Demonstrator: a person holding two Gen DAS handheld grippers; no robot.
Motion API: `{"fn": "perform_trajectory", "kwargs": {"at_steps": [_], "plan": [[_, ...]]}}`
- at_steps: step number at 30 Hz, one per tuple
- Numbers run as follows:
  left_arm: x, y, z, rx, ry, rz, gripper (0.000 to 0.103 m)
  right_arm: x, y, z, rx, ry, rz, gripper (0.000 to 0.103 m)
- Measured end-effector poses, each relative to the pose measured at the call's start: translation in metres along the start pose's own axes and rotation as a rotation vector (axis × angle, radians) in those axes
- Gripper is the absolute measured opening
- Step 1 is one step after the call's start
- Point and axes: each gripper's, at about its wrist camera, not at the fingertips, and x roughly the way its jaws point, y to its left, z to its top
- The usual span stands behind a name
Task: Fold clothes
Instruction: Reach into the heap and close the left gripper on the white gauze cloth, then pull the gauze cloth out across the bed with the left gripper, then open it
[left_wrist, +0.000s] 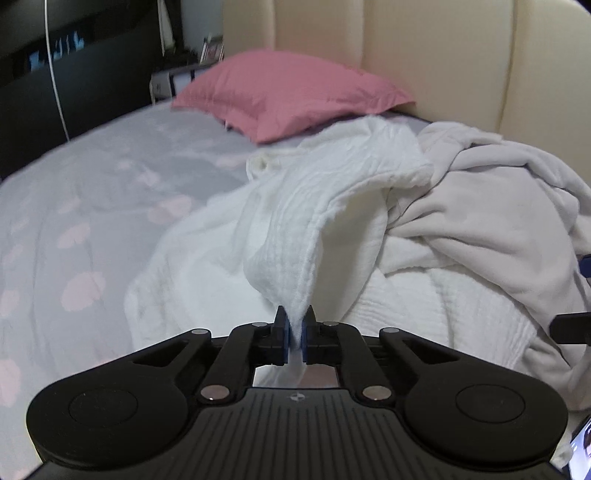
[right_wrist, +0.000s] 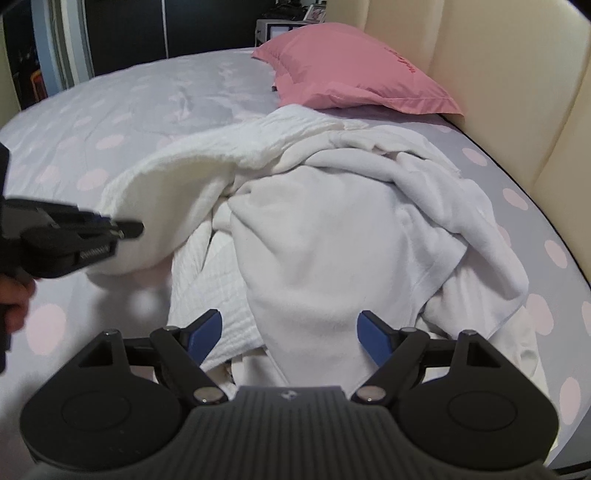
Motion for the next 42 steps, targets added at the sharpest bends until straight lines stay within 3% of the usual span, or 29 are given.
{"fn": "perform_trajectory", "kwargs": {"at_steps": [13, 24, 31, 36, 42], "plan": [[-0.1, 0.005, -0.011, 0.048, -0.106, -0.012, 0.003, -0.02, 0.009, 0.008, -0.008, -0.055, 0.003, 0.084], [-0.206, 0.038, -0.058, 0.022, -0.114, 0.06, 0.003, -0.051, 0.027, 0.01, -0.048, -0.122, 0.01, 0.084], [-0.277, 0.062, -0.089, -0.006, -0.116, 0.172, 0.003, -0.071, 0.045, 0.005, -0.069, -0.15, 0.043, 0.084], [-0.328, 0.088, -0.114, -0.079, -0.1, 0.282, 0.003, -0.084, 0.067, 0.008, -0.105, -0.172, 0.089, 0.084], [-0.382, 0.119, -0.143, -0.16, -0.076, 0.419, 0.003, -0.1, 0.104, 0.016, -0.113, -0.179, 0.185, 0.084]]}}
